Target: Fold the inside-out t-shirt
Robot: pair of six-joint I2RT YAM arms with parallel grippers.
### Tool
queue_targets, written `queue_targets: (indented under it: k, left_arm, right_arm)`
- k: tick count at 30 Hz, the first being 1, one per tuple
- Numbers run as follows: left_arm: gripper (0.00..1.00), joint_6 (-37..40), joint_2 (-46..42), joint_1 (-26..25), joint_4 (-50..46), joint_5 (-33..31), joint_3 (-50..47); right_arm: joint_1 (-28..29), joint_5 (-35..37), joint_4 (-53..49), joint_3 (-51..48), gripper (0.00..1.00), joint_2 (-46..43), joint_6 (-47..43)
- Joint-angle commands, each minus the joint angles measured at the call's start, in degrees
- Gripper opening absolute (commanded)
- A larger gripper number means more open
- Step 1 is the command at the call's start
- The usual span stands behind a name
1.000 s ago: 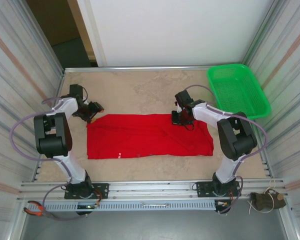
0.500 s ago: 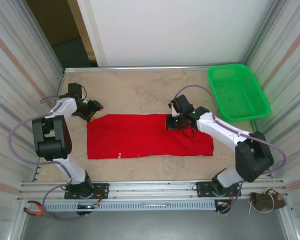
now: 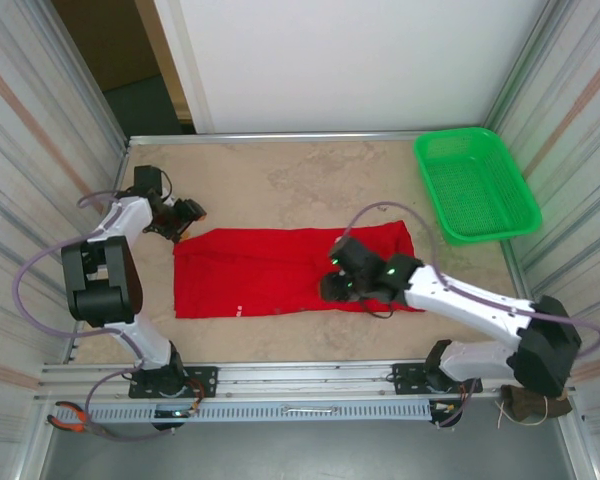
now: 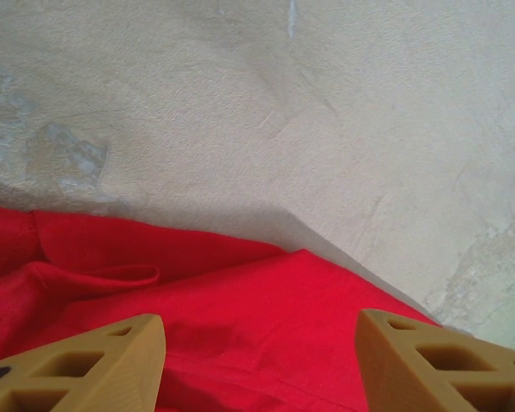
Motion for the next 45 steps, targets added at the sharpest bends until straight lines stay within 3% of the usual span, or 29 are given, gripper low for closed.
queue_targets:
  k: [1,3,8,11,15,18,23,28,36,39,42,45]
  left_arm:
    - [0.61,-0.44,-3.03,-0.22,-1.28,0.91,-0.39]
    - [0.61,-0.14,-3.08,-0.23,-1.71,0.55,-0.44]
    - [0.61,0.27,-3.3,-0.13,-2.54,0.78,-0.78]
    - [0.61,0.49,-5.55,-0.3,-3.24,1.88,-1.44]
    - [0.61,0.38,-10.3,-0.95,-3.59,3.08,-5.09]
    - [0.61,-0.55,-13.84,-1.51,-2.29,3.61,-9.7]
    - [0.61,-2.9,-17.27,-4.8,-0.22,3.15,-16.09]
    - [0.61,-6.46,-19.29,-8.04,4.24,2.61,-22.5]
    - [0.61,-9.26,-18.81,-9.01,7.49,0.79,-27.74]
    - [0.61,-10.7,-17.64,-9.05,7.72,-0.56,-28.87]
    - [0.61,-12.55,-15.78,-9.02,7.44,-2.55,-29.7]
    - [0.61,-13.4,-13.83,-8.98,6.77,-4.28,-29.72]
  right_arm:
    - [-7.94,4.41,-4.92,-3.31,0.45,-1.64,2.37]
    - [-11.18,3.29,-3.94,-4.3,0.43,-0.68,1.11]
    - [-12.03,3.64,-2.13,-6.3,0.36,5.23,0.92]
    - [-14.13,4.92,-2.87,-8.14,0.36,3.64,0.95]
    - [-21.19,1.76,-2.95,-9.35,0.39,-0.95,-0.71]
    - [-30.3,-0.94,-0.71,-7.5,0.42,-1.54,-4.18]
    - [-39.99,-4.13,3.25,0.22,0.45,8.38,-10.39]
    - [-41.53,-8.45,6.66,5.13,0.46,18.01,-13.31]
    - [-41.41,-11.57,11.86,3.04,0.46,22.5,-11.5]
    - [-41.56,-11.28,12.59,2.34,0.3,22.71,-11.52]
    - [-42.89,-9.86,11.2,3.78,0.03,23.33,-12.74]
    - [-45.33,-9.12,9.26,6.99,0.0,24.49,-13.97]
